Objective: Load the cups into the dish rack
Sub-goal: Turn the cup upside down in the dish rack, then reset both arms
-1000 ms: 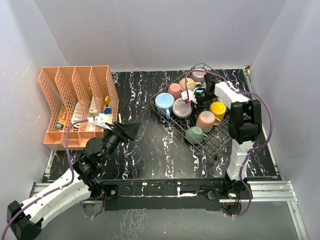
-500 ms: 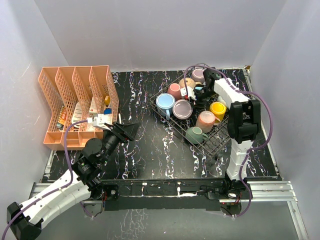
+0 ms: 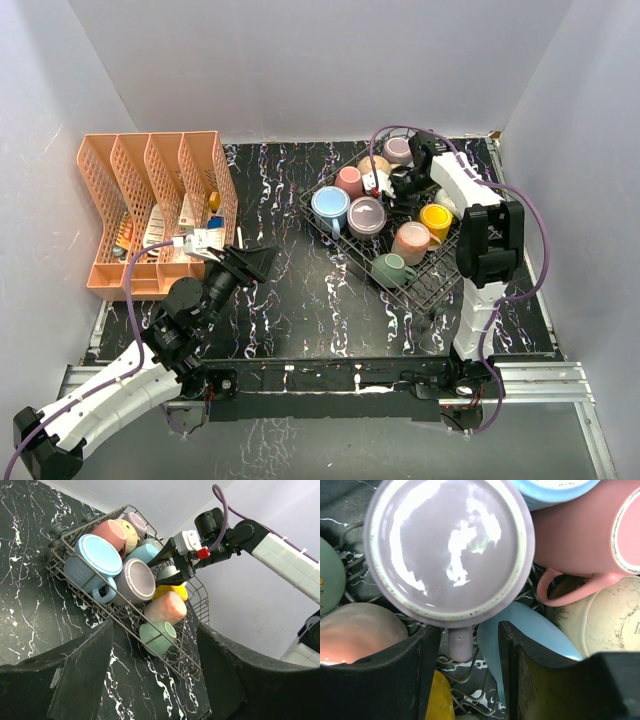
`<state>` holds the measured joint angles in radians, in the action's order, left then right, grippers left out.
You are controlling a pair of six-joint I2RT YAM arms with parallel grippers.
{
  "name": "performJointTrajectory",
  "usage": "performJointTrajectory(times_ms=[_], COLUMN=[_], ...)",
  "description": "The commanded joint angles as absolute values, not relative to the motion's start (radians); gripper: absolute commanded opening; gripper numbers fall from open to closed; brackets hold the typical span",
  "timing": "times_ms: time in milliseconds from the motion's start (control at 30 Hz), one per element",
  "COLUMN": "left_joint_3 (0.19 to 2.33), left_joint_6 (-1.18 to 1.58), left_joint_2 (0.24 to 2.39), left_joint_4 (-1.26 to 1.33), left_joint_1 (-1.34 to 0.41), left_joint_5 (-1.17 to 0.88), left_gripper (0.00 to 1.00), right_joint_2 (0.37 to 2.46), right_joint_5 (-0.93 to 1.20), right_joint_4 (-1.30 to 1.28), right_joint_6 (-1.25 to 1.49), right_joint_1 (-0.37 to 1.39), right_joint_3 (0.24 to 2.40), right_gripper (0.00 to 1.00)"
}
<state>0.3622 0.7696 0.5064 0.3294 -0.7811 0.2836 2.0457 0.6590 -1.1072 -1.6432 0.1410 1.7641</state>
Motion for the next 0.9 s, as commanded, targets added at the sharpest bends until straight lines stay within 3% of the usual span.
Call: performJointTrajectory(times_ms=[0, 300, 500, 567, 700, 733, 867], left_joint_3=[0.371, 0.388, 0.409, 0.43, 0.521, 0.555, 0.746], left_joint_6=[0.77, 0.768, 0.755, 0.727, 0.65, 0.625, 0.522], left_joint_2=[0.495, 0.515, 0.528, 0.533, 0.553, 0.562, 0.653], left_joint_4=[0.331, 0.33, 0.318, 0.292, 0.203, 0.172, 0.011], left_joint_1=[-0.782, -0.782, -0.782, -0.782, -0.782, -0.782, -0.781], left_joint_5=[0.305, 0.295, 0.283, 0.278, 0.276, 0.28, 0.297], left_gripper=[0.64, 0.63, 0.65, 0.68, 0.85, 0.9, 0.97], right_joint_2=[1.951, 1.893, 1.844, 1.812, 1.686, 1.654, 1.509], right_joint_5=[0.694, 0.764, 0.902, 0.944, 0.948, 0.936, 0.911], right_joint_4=[-1.17, -1.207, -1.185, -1.164, -0.939, -0.891, -0.697], right_joint_6=[-1.666, -1.628, -1.394, -1.291, -0.881, -0.842, -0.627], right_joint_1=[0.128, 0.098, 0.098, 0.098, 0.095, 0.091, 0.037], right_joint_3=[1.818, 1.824, 1.833, 1.824, 1.74, 1.718, 1.634], right_gripper=[0.52, 0.51, 0.51, 0.51, 0.51, 0.54, 0.78])
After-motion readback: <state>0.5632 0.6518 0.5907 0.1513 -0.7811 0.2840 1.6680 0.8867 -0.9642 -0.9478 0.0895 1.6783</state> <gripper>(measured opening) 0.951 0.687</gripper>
